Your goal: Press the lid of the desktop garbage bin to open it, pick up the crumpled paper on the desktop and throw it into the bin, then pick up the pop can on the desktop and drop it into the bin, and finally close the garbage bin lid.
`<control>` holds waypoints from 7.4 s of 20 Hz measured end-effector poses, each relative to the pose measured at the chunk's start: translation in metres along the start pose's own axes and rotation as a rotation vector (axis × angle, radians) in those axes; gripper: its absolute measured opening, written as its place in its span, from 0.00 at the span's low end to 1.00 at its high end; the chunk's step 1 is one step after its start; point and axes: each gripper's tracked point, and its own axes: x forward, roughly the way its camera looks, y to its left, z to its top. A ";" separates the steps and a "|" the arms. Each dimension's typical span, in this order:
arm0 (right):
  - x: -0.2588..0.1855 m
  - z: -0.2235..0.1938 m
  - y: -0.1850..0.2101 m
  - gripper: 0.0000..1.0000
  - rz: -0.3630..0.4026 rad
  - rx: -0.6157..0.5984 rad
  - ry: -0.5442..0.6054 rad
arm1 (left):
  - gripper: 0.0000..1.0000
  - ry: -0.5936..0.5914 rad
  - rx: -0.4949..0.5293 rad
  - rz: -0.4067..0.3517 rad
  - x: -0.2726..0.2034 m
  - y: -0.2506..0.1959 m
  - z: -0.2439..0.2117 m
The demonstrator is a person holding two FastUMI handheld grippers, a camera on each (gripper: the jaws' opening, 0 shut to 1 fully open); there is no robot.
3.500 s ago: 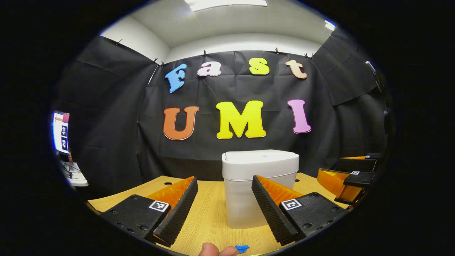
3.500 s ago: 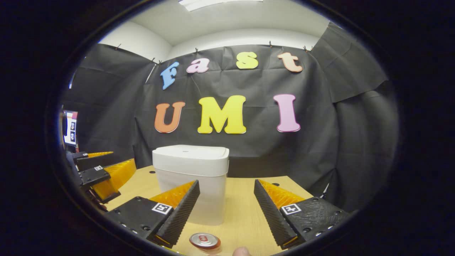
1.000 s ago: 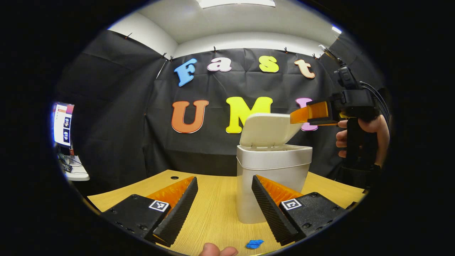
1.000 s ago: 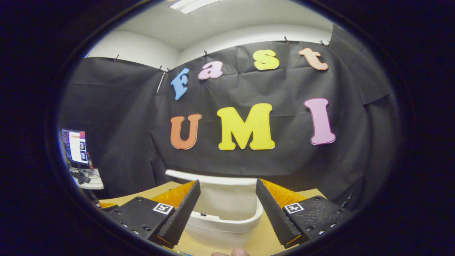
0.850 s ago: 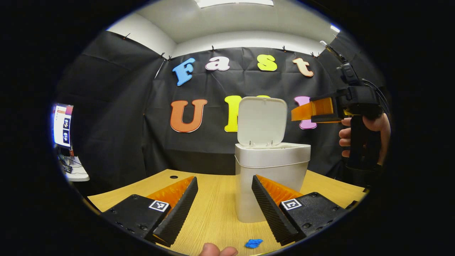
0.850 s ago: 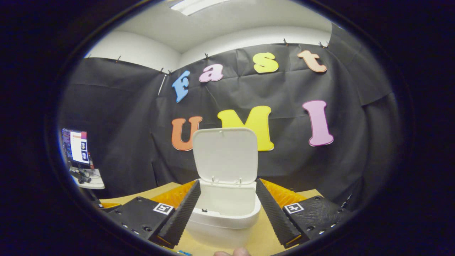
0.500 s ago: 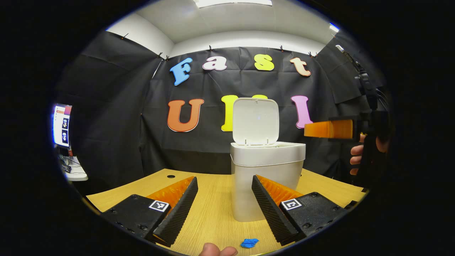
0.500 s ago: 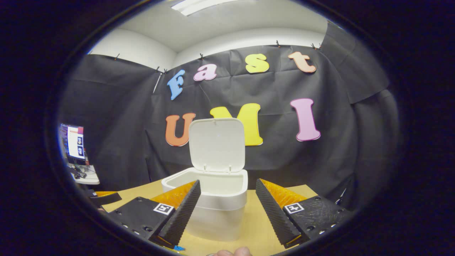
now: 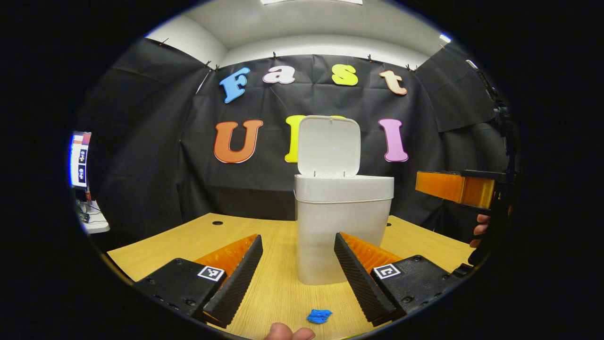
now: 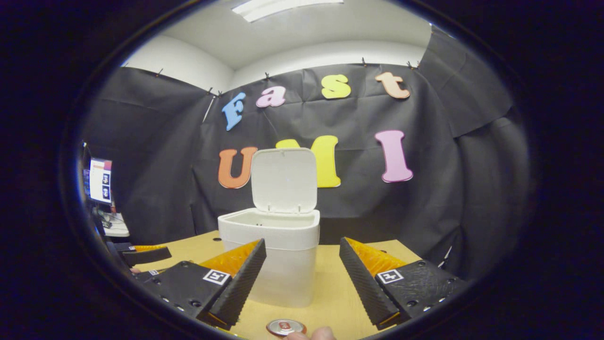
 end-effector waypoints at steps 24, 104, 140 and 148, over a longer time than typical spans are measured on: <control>-0.055 -0.091 -0.046 0.96 -0.070 -0.033 0.093 | 0.99 0.416 -0.043 -0.020 -0.020 -0.037 -0.186; -0.055 -0.182 -0.067 0.81 -0.099 0.060 0.324 | 0.36 -0.152 0.037 -0.090 0.098 -0.032 0.141; -0.034 -0.109 -0.063 0.81 -0.050 -0.025 0.227 | 0.99 -0.065 0.001 -0.024 0.092 0.042 0.097; 0.014 0.001 -0.013 0.81 0.119 -0.009 0.143 | 0.99 -0.040 -0.029 0.071 0.045 0.102 0.053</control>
